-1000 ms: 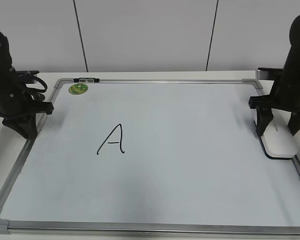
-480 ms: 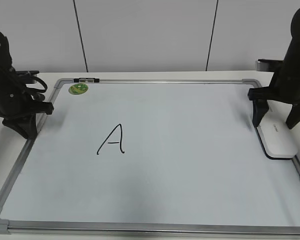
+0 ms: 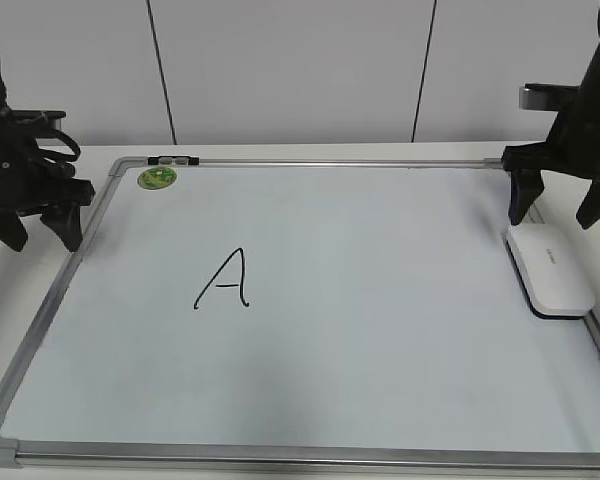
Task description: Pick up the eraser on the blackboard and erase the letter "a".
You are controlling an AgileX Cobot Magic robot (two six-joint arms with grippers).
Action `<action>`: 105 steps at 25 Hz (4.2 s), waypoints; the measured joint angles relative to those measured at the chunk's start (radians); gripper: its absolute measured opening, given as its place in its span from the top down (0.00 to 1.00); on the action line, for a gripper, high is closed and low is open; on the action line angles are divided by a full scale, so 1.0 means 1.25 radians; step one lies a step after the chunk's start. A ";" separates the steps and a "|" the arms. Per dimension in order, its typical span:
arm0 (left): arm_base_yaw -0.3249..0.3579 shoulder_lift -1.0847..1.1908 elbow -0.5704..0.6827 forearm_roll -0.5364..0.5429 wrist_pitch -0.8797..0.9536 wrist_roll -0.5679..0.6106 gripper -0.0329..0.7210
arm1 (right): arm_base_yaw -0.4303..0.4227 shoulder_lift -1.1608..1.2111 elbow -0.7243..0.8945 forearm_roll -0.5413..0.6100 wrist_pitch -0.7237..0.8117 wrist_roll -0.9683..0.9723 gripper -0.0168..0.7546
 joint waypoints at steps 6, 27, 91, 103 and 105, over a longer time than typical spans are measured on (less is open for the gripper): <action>0.000 -0.042 0.000 0.008 0.044 -0.003 0.12 | 0.000 -0.058 0.000 0.003 0.001 0.001 0.12; -0.117 -0.307 0.000 0.102 0.198 -0.022 0.42 | 0.005 -0.298 0.119 0.134 0.008 -0.007 0.33; -0.165 -1.487 0.807 0.110 0.119 -0.043 0.59 | 0.095 -1.541 1.008 -0.060 -0.058 -0.009 0.33; -0.165 -1.487 0.807 0.107 0.118 -0.043 0.61 | 0.095 -1.541 1.008 -0.078 -0.062 0.036 0.33; -0.165 -1.487 0.807 0.104 0.118 -0.043 0.61 | 0.095 -1.541 1.008 -0.056 -0.062 0.036 0.33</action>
